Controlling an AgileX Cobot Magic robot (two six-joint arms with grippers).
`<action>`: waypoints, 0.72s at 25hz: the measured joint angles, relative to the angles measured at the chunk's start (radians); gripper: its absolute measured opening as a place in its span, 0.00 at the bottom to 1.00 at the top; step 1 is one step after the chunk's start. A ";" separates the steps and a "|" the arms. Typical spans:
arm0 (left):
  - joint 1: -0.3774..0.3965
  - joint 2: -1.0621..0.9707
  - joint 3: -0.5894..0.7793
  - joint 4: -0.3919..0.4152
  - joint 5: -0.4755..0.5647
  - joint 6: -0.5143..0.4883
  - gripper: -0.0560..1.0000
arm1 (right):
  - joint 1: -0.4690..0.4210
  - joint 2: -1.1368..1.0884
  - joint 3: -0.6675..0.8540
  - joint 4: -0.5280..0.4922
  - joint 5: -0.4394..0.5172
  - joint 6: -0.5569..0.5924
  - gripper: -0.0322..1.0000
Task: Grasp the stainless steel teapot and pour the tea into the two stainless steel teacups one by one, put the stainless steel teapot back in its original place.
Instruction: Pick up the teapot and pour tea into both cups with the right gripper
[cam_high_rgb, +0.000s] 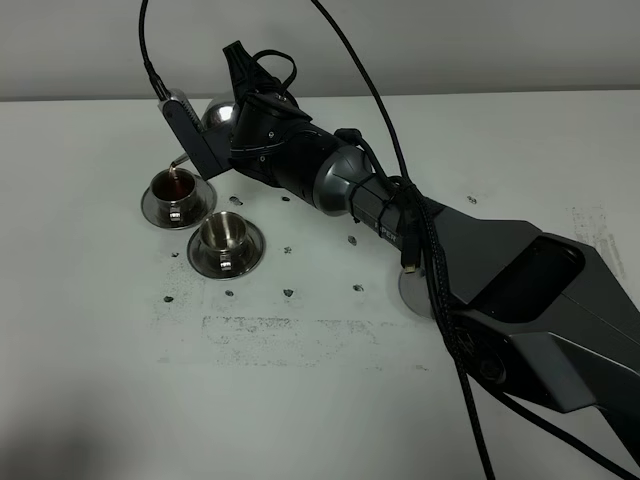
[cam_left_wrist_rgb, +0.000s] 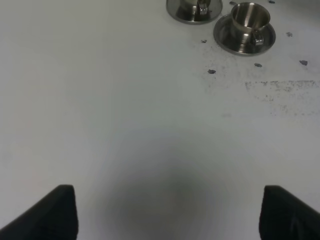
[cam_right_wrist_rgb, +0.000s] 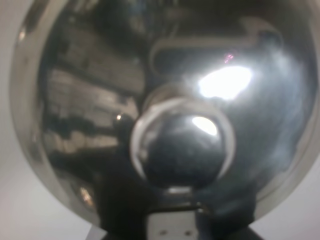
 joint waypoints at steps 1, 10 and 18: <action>0.000 0.000 0.000 0.000 0.000 0.000 0.73 | 0.000 0.000 0.000 0.000 0.000 0.000 0.20; 0.000 0.000 0.000 0.000 0.000 0.000 0.73 | 0.000 0.000 0.000 0.000 -0.003 0.002 0.20; 0.000 0.000 0.000 0.000 0.000 0.000 0.73 | 0.000 0.000 0.000 0.000 -0.004 0.003 0.20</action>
